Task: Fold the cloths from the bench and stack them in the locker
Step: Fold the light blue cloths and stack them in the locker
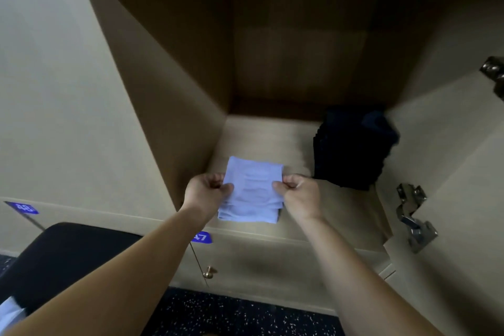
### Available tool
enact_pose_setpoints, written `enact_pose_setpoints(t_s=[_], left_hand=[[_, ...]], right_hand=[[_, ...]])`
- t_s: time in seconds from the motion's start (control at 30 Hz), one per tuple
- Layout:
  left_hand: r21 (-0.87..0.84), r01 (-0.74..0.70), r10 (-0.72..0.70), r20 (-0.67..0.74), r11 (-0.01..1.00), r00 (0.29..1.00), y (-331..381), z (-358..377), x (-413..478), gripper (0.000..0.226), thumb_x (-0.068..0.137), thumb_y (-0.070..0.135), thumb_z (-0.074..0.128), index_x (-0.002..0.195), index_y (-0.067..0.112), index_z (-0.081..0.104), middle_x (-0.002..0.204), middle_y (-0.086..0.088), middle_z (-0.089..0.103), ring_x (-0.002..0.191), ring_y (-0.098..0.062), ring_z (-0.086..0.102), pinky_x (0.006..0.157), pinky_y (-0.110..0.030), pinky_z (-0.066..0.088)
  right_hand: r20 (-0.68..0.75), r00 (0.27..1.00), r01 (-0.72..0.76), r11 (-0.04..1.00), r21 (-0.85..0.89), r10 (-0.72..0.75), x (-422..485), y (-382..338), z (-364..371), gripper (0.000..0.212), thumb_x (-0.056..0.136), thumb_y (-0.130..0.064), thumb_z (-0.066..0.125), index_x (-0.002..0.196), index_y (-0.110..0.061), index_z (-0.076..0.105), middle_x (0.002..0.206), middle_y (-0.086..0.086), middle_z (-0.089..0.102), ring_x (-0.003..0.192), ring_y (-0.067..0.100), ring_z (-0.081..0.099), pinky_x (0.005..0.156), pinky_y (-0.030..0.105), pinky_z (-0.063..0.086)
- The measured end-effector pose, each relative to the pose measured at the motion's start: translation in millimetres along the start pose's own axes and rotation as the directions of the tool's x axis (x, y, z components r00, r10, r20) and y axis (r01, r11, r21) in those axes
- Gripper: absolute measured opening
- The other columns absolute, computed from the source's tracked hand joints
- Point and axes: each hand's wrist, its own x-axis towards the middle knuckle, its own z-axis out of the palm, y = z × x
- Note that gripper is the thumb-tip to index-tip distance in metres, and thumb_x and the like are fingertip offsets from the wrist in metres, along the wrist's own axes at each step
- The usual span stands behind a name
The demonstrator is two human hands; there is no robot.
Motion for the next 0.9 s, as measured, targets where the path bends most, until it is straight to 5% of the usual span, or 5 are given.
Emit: enact_pose_setpoints(t_s=[0.33, 0.47, 0.63, 0.77, 0.9], left_hand=[[0.039, -0.021, 0.021, 0.004, 0.999, 1.0, -31, 3, 6, 0.024, 0.086, 0.002, 0.068, 0.091, 0.026, 0.072, 0.085, 0.006, 0.075, 0.088, -0.018, 0.071, 0.088, -0.035, 0.055], [0.214, -0.115, 0.127, -0.042, 0.97, 0.991, -26, 5, 2, 0.023, 0.088, 0.005, 0.067, 0.106, 0.019, 0.067, 0.09, 0.011, 0.067, 0.087, -0.013, 0.066, 0.074, -0.015, 0.047], [0.594, -0.443, 0.436, 0.168, 0.671, 0.884, -12, 11, 7, 0.041, 0.094, 0.013, 0.058, 0.134, 0.008, 0.056, 0.138, -0.011, 0.054, 0.129, -0.028, 0.048, 0.103, -0.021, 0.03], [0.761, -0.479, 0.205, 0.434, 0.437, 0.877, -19, 23, 9, 0.058, 0.106, 0.032, 0.027, 0.156, 0.011, 0.009, 0.164, -0.006, 0.005, 0.151, -0.014, 0.0, 0.121, -0.027, 0.0], [0.777, -0.474, 0.151, 0.455, 0.415, 0.878, -34, 21, 12, 0.062, 0.106, 0.039, 0.019, 0.155, 0.012, -0.007, 0.163, -0.003, -0.013, 0.149, -0.01, -0.014, 0.12, -0.023, -0.009]], right_hand=[[-0.002, 1.0, 0.005, 0.999, -0.051, -0.005, -3, 30, 13, 0.019, 0.081, -0.005, 0.07, 0.079, -0.023, 0.066, 0.078, 0.004, 0.071, 0.08, 0.029, 0.069, 0.081, 0.045, 0.055], [-0.055, 0.996, 0.051, 0.979, -0.198, -0.063, -8, 23, 10, 0.018, 0.082, -0.013, 0.069, 0.099, -0.013, 0.07, 0.088, 0.001, 0.07, 0.088, 0.027, 0.067, 0.079, 0.035, 0.052], [0.148, 0.864, 0.458, 0.63, -0.627, -0.481, -12, 1, 14, 0.04, 0.089, -0.014, 0.051, 0.127, -0.004, 0.058, 0.135, 0.012, 0.054, 0.127, 0.03, 0.048, 0.101, 0.033, 0.038], [0.435, 0.888, 0.448, 0.496, -0.744, -0.149, -8, 15, 21, 0.061, 0.104, -0.038, 0.029, 0.154, -0.009, 0.009, 0.163, 0.006, -0.002, 0.149, 0.015, -0.007, 0.117, 0.027, -0.006], [0.418, 0.901, 0.419, 0.476, -0.773, -0.115, -11, 34, 25, 0.076, 0.094, -0.057, 0.004, 0.154, -0.011, -0.006, 0.161, 0.003, -0.017, 0.147, 0.013, -0.018, 0.114, 0.025, -0.016]])
